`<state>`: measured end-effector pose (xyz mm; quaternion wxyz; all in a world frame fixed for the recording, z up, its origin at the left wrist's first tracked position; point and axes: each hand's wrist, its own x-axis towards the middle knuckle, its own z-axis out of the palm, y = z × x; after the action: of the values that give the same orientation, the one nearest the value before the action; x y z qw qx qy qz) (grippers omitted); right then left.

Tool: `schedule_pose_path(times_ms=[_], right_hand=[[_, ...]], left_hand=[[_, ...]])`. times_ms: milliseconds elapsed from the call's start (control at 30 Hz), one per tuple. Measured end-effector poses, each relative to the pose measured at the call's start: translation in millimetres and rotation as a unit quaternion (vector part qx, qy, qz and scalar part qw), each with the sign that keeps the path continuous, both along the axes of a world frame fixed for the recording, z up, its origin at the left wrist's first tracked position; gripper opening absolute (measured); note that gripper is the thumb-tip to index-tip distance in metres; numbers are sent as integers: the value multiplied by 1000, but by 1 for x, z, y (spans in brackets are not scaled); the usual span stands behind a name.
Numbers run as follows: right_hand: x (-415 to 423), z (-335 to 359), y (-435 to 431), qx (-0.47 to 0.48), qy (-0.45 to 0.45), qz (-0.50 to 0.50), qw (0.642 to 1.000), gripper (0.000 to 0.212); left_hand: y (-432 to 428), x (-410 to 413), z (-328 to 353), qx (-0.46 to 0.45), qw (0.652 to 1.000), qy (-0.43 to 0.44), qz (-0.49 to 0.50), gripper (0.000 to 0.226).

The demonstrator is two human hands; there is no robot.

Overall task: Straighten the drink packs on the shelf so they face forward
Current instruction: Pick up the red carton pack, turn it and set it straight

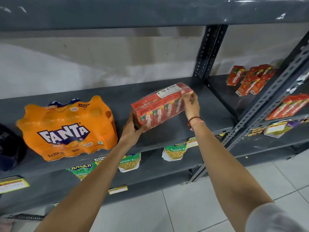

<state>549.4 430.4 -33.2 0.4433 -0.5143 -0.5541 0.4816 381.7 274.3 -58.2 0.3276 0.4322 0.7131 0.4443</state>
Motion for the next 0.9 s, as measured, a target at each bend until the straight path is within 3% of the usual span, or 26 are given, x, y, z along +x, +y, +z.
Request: schedule_pose_path(times_ms=[233, 433, 567, 633, 800, 900], right_hand=[[21, -14, -41, 66, -28, -71, 995, 53], [32, -22, -70, 84, -39, -124, 988, 58], [36, -25, -84, 72, -45, -137, 987, 86], [38, -25, -88, 68, -44, -134, 988, 90], [39, -25, -92, 48, -5, -120, 992, 82], [38, -29, -94, 28, 17, -90, 995, 62]], left_hand=[[-16, 0, -2, 8, 999, 28, -13, 70], [-32, 4, -3, 17, 999, 26, -40, 70], [-39, 11, -4, 28, 999, 26, -31, 68], [-44, 18, -6, 40, 998, 39, -4, 62], [-56, 39, -11, 78, 992, 61, 77, 43], [-55, 45, -13, 70, 992, 52, 96, 46]])
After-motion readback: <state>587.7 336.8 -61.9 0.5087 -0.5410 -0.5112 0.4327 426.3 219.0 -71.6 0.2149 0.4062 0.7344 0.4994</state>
